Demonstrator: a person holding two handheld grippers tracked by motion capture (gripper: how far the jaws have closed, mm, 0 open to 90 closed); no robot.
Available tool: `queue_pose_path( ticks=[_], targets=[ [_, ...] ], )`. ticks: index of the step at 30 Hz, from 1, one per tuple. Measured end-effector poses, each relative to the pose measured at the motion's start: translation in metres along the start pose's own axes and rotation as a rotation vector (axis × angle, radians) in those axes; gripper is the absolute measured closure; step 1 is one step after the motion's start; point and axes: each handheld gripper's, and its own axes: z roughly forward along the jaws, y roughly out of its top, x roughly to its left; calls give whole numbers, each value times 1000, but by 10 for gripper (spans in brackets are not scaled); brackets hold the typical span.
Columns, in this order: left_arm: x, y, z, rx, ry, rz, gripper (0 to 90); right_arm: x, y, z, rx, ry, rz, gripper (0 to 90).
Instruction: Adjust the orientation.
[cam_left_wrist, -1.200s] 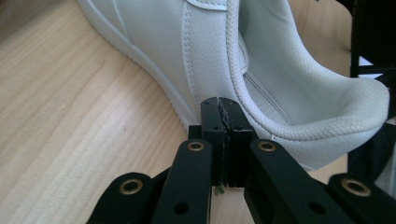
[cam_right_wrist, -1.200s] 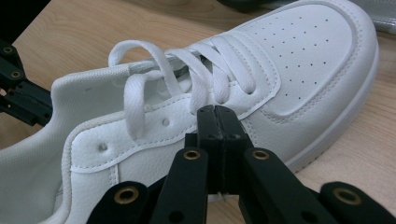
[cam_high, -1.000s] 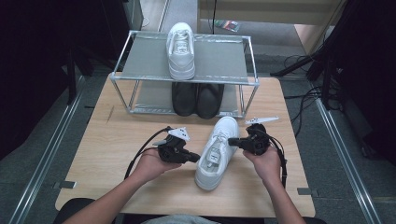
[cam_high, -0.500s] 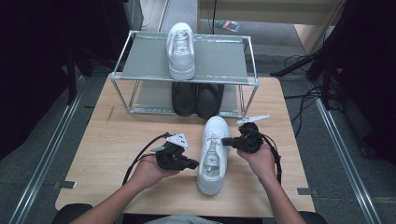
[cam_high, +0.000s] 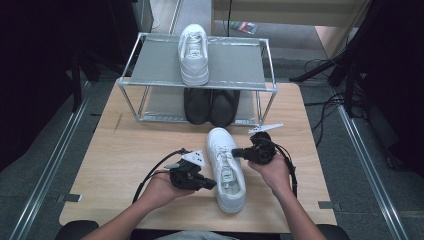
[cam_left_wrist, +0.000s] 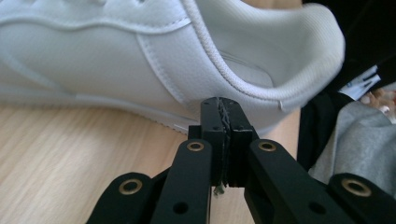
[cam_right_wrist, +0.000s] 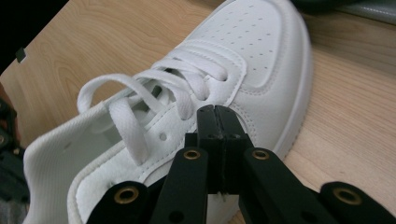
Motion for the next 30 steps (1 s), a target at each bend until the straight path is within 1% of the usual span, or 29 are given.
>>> queue_pose_path(
  ticks=[3,4,5,6,8,9,10,12,14,16,17,18,19,20,22,24,26,28,29,30],
  targets=[
    [-1,2,3,3,-9,7,898,3,-1,2,-11,-11,-11,900],
    [-1,3,4,-1,-15,2,899,4,-1,1,-16,-17,-13,897],
    [0,4,5,-2,-22,5,899,3,-2,1,-21,-27,-14,870],
    [0,5,7,-2,-29,0,899,3,-2,1,-27,-31,-14,846],
    [0,6,10,-3,-39,4,899,2,-3,1,-36,-30,-11,848],
    [-1,8,11,-4,-43,13,898,1,-3,1,-43,-33,-16,850],
    [-1,8,12,-1,-44,14,897,1,-4,0,-49,-33,-24,844],
    [0,9,11,3,-56,14,889,2,-5,0,-59,-51,-32,795],
    [1,8,8,5,-65,5,848,1,-6,-1,-67,-70,-12,731],
    [3,6,2,-3,-68,1,831,-1,-6,-3,-74,-76,12,731],
    [4,5,-1,-4,-70,-2,820,0,-6,-5,-78,-102,9,734],
    [5,5,-4,-6,-61,3,807,1,-7,-6,-85,-127,-11,732],
    [5,4,-7,-14,-55,4,796,2,-7,-7,-87,-137,-18,717],
    [6,4,-10,-24,-48,-3,781,2,-7,-8,-90,-135,-17,698],
    [9,3,-16,-29,-32,-2,756,4,-7,-10,-100,-128,-15,694],
    [12,2,-19,-47,-7,-4,731,4,-7,-13,-117,-130,-17,681],
    [14,1,-22,-43,16,-3,697,5,-8,-17,-133,-130,-15,685],
    [17,-1,-24,-42,31,-11,650,7,-8,-23,-162,-139,-21,685],
    [18,-1,-25,-40,43,-13,638,7,-8,-25,-172,-129,-13,683],
    [20,-2,-26,-41,46,-13,618,8,-8,-27,-183,-117,-9,673]
  ],
)
